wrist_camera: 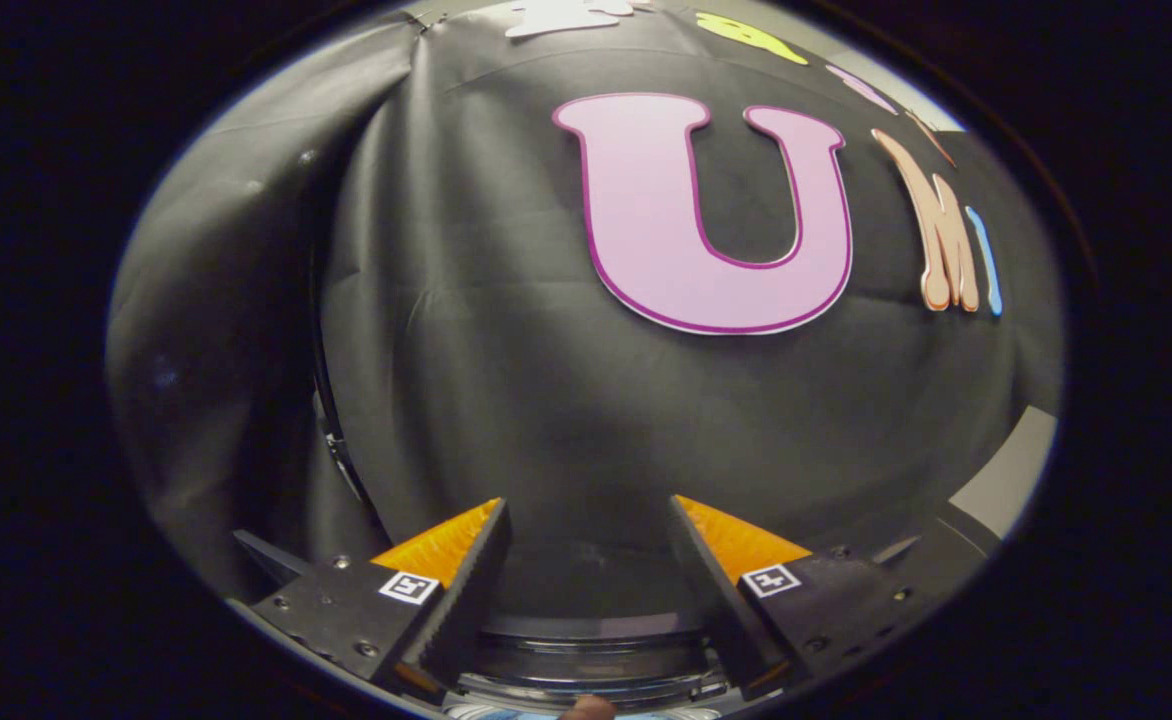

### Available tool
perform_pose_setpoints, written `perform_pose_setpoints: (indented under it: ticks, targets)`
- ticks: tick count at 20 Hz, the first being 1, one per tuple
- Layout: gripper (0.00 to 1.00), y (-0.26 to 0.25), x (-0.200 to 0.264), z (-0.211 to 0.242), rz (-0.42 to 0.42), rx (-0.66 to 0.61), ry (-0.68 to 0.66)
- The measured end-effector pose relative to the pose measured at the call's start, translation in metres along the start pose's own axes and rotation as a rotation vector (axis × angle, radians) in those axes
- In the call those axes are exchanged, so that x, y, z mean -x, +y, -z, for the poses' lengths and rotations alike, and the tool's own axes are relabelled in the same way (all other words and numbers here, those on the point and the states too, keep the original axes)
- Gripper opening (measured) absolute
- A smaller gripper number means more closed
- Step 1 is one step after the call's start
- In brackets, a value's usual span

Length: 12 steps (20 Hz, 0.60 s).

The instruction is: Put the clothes into the washing machine and then close the washing machine lid.

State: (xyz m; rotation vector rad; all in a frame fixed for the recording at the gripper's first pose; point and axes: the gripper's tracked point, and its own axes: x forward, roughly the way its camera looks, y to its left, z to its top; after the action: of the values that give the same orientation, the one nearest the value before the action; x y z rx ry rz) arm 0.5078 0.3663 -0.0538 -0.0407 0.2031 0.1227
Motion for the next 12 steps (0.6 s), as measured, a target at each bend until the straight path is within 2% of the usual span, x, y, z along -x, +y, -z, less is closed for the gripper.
perform_pose_setpoints:
  ticks: [12]
  targets:
    - [0.94,-0.005,0.032,0.002,0.027,0.014,0.003]
